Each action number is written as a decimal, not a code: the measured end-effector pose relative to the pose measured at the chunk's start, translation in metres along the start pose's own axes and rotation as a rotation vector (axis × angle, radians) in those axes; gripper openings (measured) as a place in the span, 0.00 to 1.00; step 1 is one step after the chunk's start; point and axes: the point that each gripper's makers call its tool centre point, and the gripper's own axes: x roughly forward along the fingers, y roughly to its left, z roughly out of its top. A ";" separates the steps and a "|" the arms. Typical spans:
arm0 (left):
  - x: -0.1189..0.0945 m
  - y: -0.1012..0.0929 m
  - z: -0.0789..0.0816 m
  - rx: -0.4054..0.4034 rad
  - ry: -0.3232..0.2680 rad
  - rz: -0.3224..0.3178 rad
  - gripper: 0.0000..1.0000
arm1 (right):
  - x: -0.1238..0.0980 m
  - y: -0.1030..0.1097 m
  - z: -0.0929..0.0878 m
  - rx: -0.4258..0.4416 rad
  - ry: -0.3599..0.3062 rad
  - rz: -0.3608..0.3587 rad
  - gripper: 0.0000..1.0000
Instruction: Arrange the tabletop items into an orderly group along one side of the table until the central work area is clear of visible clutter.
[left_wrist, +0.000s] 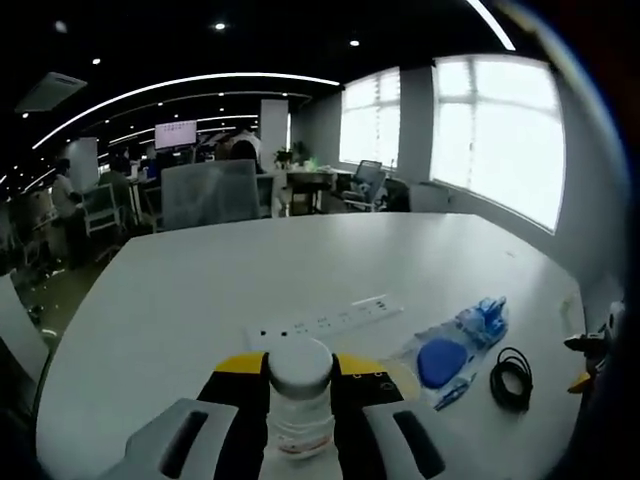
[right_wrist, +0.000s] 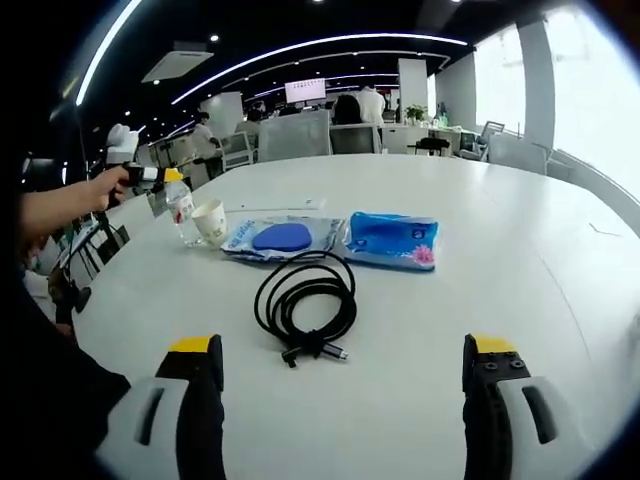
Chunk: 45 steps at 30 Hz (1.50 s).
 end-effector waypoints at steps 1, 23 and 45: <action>0.001 -0.001 0.000 0.000 0.000 -0.001 0.20 | 0.000 -0.001 0.000 0.001 -0.001 -0.001 0.96; -0.005 -0.018 -0.003 0.055 0.012 -0.047 0.28 | -0.001 -0.001 0.011 -0.020 -0.020 0.022 0.97; -0.085 -0.040 -0.042 0.034 -0.016 -0.070 0.48 | -0.010 -0.002 0.037 -0.070 -0.074 0.075 1.00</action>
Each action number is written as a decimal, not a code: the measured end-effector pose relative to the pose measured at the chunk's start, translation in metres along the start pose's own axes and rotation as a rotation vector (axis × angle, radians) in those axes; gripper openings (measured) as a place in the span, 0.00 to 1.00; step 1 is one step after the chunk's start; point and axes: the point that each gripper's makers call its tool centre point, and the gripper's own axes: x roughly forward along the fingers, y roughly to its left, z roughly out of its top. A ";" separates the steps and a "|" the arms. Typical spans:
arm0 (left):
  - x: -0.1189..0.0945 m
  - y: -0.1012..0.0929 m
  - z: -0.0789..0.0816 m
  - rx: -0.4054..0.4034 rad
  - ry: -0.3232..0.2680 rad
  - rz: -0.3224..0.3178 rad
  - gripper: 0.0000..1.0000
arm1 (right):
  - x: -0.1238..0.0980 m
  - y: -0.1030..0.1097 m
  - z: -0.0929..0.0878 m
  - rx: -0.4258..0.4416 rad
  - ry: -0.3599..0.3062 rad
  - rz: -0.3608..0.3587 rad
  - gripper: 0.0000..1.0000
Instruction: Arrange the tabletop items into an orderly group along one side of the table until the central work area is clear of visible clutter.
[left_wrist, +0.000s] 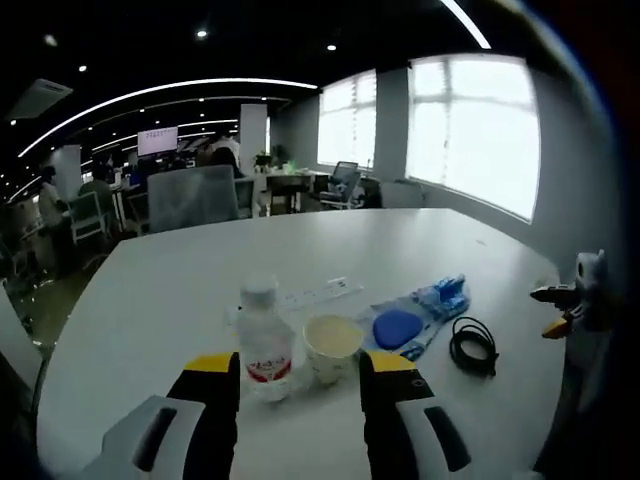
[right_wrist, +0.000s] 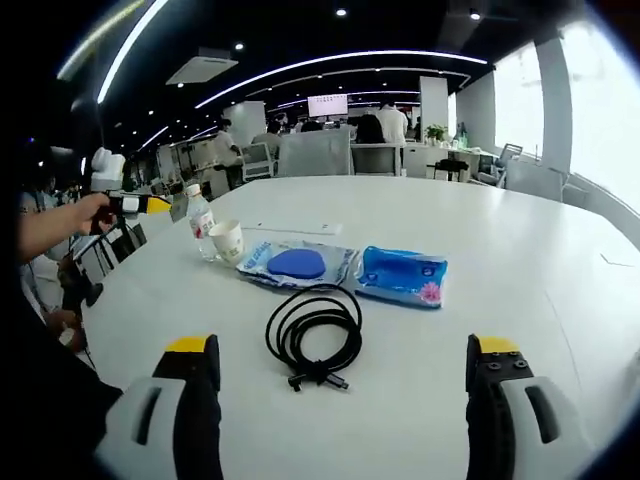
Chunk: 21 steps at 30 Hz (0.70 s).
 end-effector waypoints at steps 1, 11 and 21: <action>-0.006 -0.005 -0.002 -0.003 -0.002 0.000 0.48 | 0.000 -0.001 0.002 -0.002 -0.003 0.002 1.00; -0.040 -0.026 -0.025 0.000 -0.009 -0.005 0.59 | -0.007 0.001 0.008 -0.030 -0.016 0.034 1.00; -0.064 -0.054 -0.059 0.005 0.031 -0.040 0.72 | -0.018 0.009 0.008 -0.045 -0.022 0.056 1.00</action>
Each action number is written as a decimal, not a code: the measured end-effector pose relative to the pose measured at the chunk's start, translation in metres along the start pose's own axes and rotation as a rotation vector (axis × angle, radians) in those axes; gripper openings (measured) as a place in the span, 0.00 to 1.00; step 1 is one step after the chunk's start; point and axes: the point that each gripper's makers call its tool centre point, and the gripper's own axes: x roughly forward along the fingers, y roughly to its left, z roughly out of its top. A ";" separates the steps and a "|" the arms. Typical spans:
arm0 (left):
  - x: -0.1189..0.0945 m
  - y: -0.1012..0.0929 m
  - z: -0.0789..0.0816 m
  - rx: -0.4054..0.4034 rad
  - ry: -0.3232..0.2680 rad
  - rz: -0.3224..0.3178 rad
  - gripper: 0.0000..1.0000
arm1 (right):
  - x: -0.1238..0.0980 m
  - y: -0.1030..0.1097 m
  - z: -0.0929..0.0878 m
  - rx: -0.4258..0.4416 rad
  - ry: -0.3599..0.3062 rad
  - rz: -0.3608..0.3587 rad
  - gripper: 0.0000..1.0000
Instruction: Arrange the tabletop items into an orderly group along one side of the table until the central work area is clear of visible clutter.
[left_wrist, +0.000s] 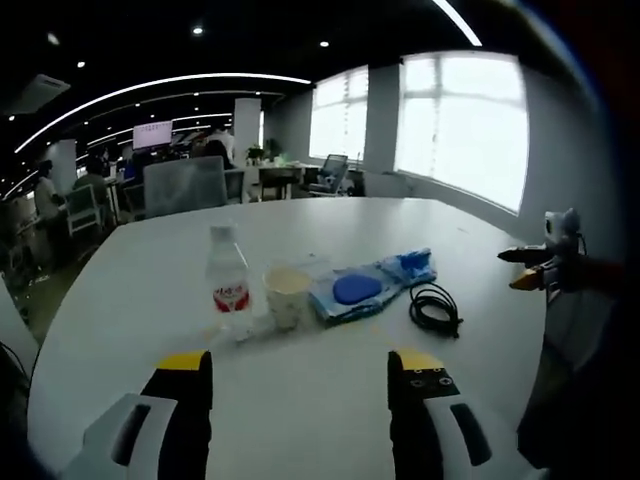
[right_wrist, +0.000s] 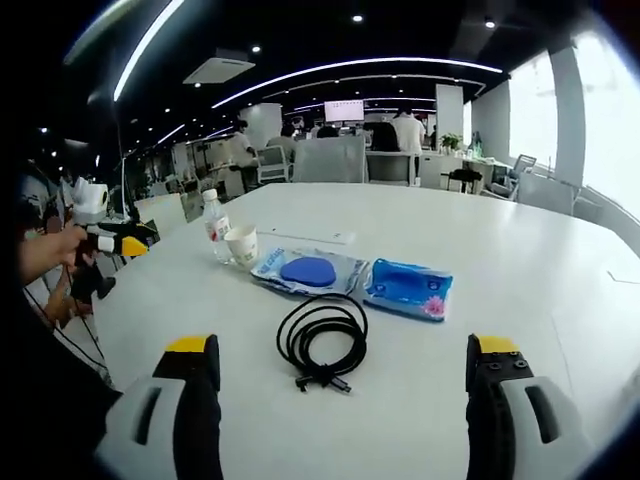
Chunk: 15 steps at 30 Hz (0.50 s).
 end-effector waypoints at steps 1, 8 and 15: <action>-0.002 -0.005 -0.003 0.006 0.000 -0.017 0.73 | -0.002 0.001 0.000 -0.007 -0.001 0.000 1.00; -0.012 -0.016 -0.017 0.023 0.026 -0.021 0.83 | -0.012 0.010 -0.006 -0.008 0.005 0.006 1.00; -0.020 -0.013 -0.011 0.030 -0.007 -0.013 0.89 | -0.018 0.014 -0.010 -0.010 0.007 -0.001 1.00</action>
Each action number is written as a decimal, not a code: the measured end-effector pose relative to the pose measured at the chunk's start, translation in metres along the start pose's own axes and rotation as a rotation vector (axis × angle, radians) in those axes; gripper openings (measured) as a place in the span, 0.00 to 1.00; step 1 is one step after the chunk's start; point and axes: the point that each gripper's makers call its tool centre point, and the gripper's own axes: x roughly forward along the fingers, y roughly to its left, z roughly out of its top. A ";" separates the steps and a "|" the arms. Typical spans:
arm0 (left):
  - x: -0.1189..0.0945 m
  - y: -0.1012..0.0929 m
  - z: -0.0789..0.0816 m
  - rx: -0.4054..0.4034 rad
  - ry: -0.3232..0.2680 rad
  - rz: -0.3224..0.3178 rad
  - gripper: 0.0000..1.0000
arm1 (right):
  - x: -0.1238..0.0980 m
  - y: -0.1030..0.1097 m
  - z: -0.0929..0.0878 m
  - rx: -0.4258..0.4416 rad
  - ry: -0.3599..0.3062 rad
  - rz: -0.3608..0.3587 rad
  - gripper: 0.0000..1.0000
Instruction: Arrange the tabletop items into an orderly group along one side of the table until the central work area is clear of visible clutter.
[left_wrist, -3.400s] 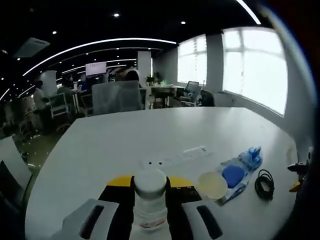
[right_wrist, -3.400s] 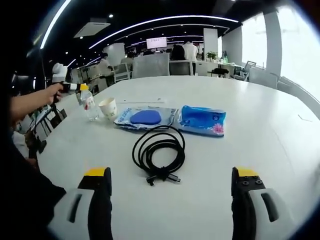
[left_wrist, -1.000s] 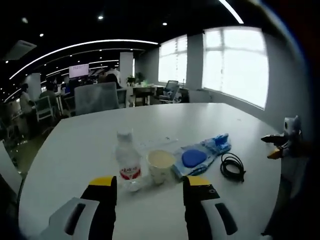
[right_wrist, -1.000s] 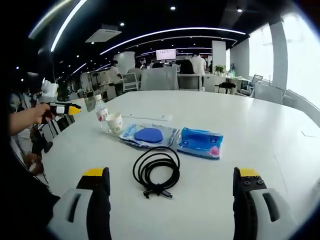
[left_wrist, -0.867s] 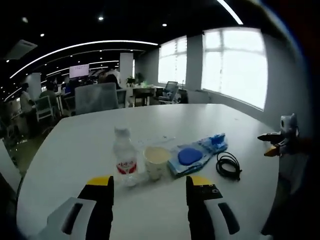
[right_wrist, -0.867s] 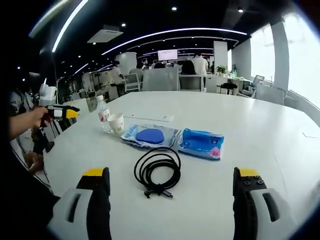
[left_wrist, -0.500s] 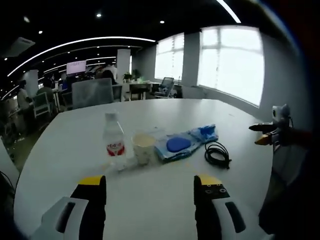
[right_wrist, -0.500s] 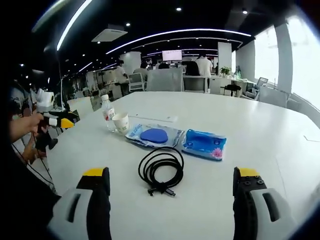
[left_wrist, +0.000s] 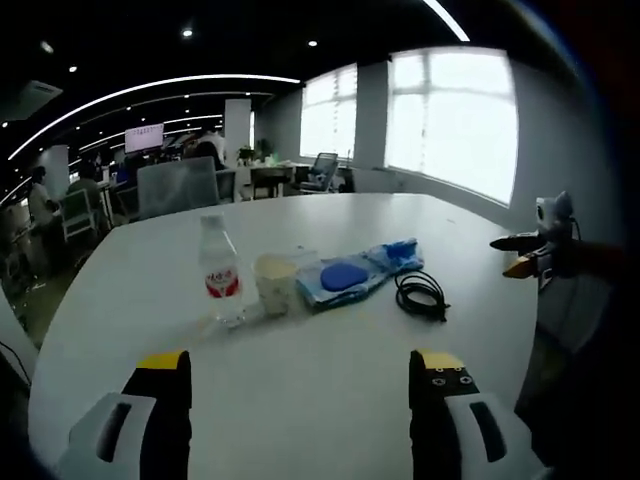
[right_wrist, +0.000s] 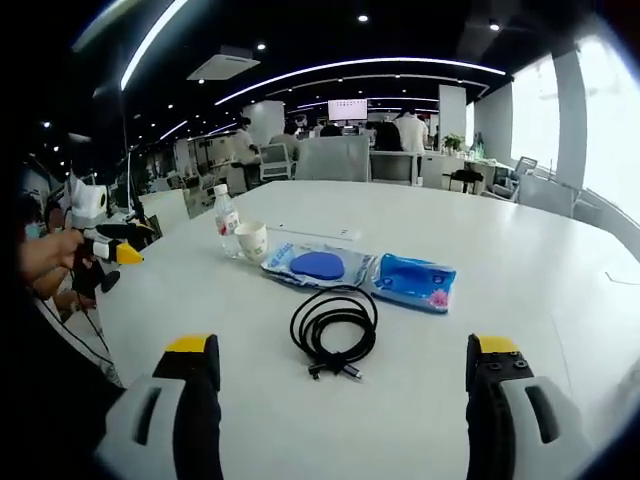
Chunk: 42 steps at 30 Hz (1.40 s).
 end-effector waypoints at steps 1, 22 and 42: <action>-0.001 0.001 0.001 -0.002 0.001 -0.001 0.91 | -0.001 0.001 0.000 -0.003 0.000 -0.002 1.00; -0.006 0.003 0.005 -0.033 -0.009 -0.025 0.99 | -0.004 0.005 0.007 -0.013 -0.009 -0.001 1.00; -0.004 0.000 0.012 -0.018 -0.024 -0.055 0.99 | -0.002 0.007 0.006 -0.008 0.001 0.005 1.00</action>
